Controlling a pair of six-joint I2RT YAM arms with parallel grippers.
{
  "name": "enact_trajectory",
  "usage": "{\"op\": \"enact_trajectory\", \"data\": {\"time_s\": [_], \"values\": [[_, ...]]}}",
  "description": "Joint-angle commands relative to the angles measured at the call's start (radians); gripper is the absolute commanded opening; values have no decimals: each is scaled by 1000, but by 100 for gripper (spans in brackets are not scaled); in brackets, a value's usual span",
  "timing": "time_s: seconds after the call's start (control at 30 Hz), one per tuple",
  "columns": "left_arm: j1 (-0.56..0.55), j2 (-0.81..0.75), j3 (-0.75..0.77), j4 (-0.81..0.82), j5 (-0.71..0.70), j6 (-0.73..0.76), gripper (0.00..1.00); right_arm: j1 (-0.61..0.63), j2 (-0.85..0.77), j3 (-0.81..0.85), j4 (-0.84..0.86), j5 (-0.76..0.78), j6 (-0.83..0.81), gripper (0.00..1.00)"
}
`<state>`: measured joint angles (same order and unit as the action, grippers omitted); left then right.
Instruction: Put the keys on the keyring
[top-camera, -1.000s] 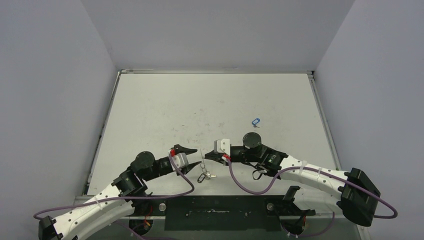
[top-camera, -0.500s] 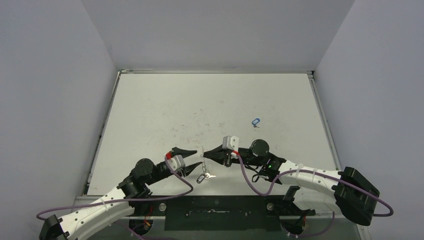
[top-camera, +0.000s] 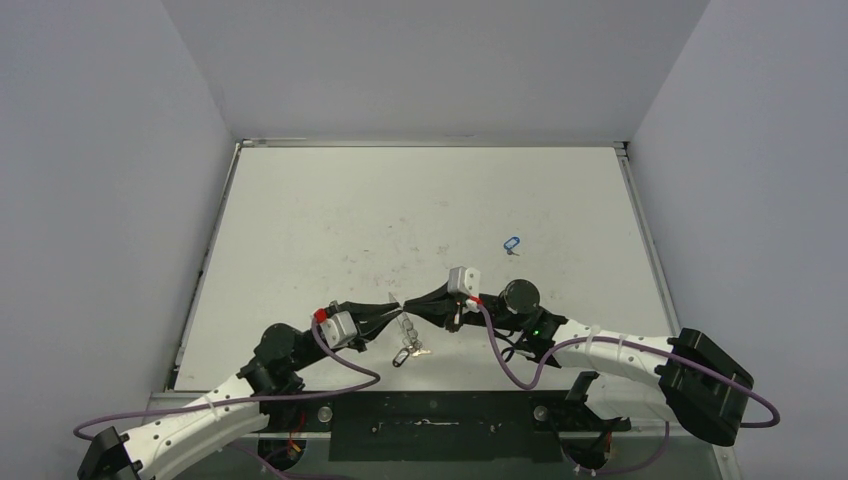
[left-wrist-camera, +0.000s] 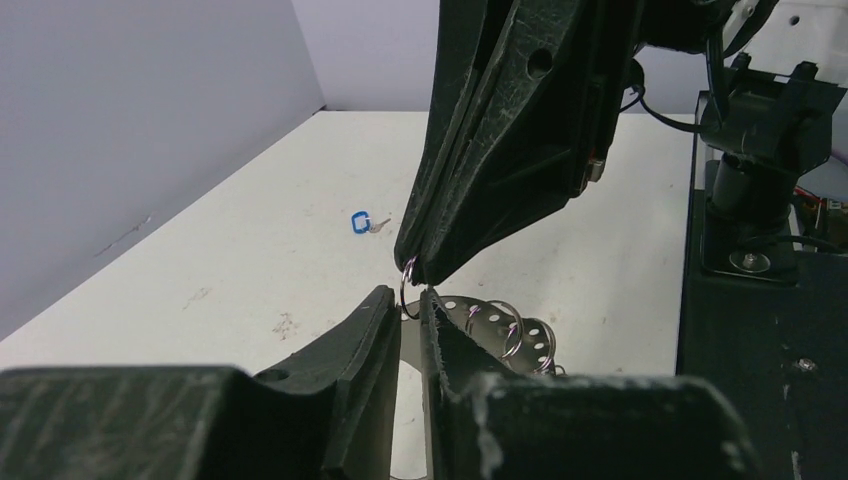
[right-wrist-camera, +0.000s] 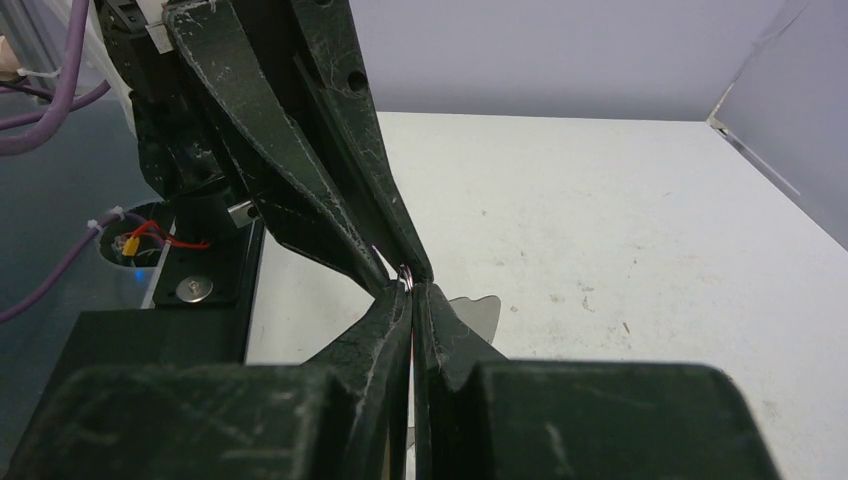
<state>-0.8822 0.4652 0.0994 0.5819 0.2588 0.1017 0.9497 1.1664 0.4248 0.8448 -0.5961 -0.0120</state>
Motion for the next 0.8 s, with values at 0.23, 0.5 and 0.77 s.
{"op": "enact_trajectory", "data": {"time_s": [0.23, 0.5, 0.77], "values": [[-2, 16, -5, 99, 40, -20, 8, -2, 6, -1, 146, -32, 45, 0], [-2, 23, -7, 127, 32, -27, 0, -1, 14, -2, 118, -35, 30, 0], [-2, -54, 24, -22, 3, -13, 0, -2, -45, 29, -69, -25, -70, 21]]}}
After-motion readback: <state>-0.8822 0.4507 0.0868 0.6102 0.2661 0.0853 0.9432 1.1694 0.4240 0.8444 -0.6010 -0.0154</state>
